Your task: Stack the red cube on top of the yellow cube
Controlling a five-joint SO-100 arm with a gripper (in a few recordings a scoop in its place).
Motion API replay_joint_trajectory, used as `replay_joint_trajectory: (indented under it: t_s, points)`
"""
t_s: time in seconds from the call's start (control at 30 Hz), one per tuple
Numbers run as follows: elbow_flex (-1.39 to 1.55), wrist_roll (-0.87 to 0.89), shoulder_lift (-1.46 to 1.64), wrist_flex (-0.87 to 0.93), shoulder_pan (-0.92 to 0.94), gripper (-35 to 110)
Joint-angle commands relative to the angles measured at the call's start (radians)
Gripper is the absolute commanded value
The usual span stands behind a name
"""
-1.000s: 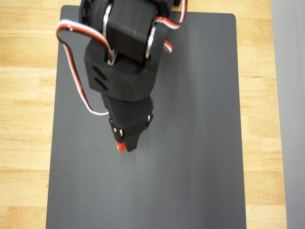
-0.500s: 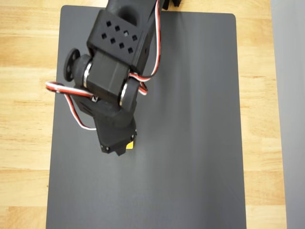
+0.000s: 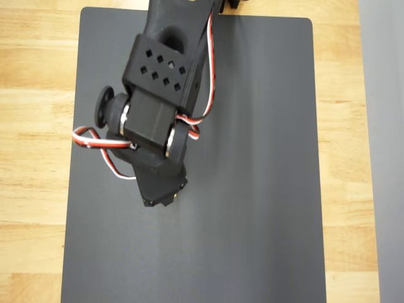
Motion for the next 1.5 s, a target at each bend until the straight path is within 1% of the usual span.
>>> replay_joint_trajectory:
  t_s: [0.0,0.13,0.27,0.6,0.73,0.93,1.07,1.2,1.33,1.4,1.47]
  points:
    - [-0.025,-0.021,0.015,0.015,0.02,15]
    - [-0.025,-0.029,0.009,0.017,0.018,17]
    - [-0.025,-0.044,0.009,0.02,0.017,23]
    - [-0.025,-0.072,0.044,0.002,0.012,28]
    - [-0.038,-0.069,0.123,-0.009,-0.002,29]
    - [0.0,-0.015,0.33,-0.028,-0.055,30]
    - [0.034,-0.009,0.425,0.014,-0.106,31]
    - [0.219,-0.018,0.561,-0.017,-0.132,31]
    - [0.6,0.025,0.81,-0.213,-0.158,30]
    - [0.776,0.038,0.951,-0.284,-0.166,29]
    - [0.925,0.017,1.089,-0.318,-0.178,25]
